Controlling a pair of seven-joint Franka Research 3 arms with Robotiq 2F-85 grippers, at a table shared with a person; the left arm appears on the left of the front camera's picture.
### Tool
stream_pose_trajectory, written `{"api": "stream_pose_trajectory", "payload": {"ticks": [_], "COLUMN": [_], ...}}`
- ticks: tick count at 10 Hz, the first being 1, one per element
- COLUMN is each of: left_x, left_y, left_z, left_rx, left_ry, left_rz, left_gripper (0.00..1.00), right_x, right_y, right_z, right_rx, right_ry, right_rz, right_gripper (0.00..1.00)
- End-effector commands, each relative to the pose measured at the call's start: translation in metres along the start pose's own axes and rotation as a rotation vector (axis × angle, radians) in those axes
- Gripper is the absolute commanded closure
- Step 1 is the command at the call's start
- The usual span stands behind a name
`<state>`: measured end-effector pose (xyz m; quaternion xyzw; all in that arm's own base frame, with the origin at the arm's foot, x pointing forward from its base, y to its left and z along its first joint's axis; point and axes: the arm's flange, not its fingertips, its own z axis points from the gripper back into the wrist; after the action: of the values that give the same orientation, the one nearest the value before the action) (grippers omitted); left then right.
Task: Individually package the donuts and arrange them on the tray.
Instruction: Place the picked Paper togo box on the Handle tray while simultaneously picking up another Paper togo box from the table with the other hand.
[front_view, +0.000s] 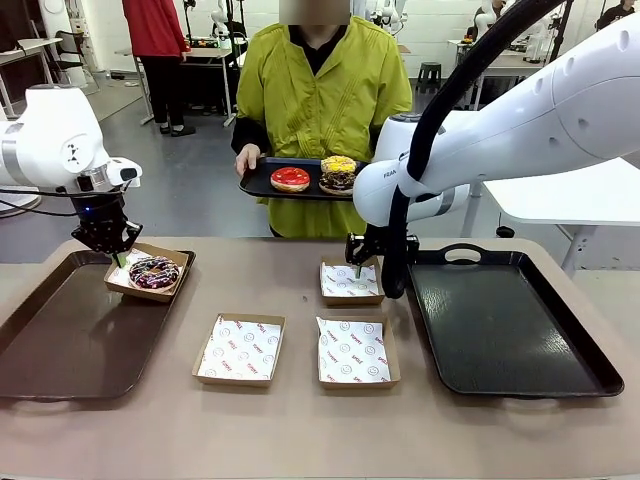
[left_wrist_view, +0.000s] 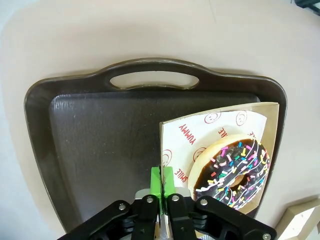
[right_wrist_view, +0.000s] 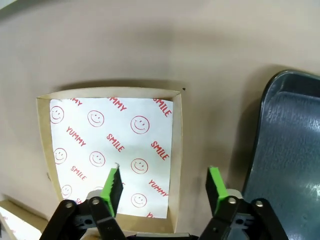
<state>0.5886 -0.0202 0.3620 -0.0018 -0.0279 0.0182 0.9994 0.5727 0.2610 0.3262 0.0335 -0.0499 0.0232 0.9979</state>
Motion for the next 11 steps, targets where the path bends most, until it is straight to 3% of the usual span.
{"api": "stream_pose_trajectory", "payload": {"ticks": [1,2,3,5,6,8,11], "left_x": [0.0062,0.0067,0.0072,0.0081,0.0084,0.0084,0.0084], "left_y": [0.0003,0.0003,0.0003,0.0008,0.0009,0.0013,0.0019], "left_z": [0.0009,0.001,0.0011,0.0019,0.0023,0.0032,0.0043], "left_rx": [0.006,0.004,0.002,-0.002,-0.004,-0.011,-0.024], "left_ry": [0.014,0.016,0.019,0.021,0.022,0.022,0.029], "left_rz": [-0.013,-0.017,-0.02,-0.02,-0.018,-0.017,-0.02], "left_gripper": [0.47,0.13,0.0,0.0,0.15,0.0,0.04], "right_x": [0.0072,0.0078,0.0081,0.0093,0.01,0.0112,0.0099], "right_y": [0.0036,0.0033,0.0027,0.0019,0.0014,0.0013,0.0005], "right_z": [-0.0035,-0.0043,-0.0046,-0.0046,-0.0051,-0.0053,-0.0021], "right_rx": [-0.043,-0.044,-0.045,-0.044,-0.044,-0.041,-0.044], "right_ry": [0.003,0.004,0.004,0.0,0.0,-0.004,-0.016], "right_rz": [-0.011,-0.015,-0.02,-0.029,-0.034,-0.045,-0.072], "right_gripper": [0.8,1.0,1.0,0.98,1.0,1.0,1.0]}}
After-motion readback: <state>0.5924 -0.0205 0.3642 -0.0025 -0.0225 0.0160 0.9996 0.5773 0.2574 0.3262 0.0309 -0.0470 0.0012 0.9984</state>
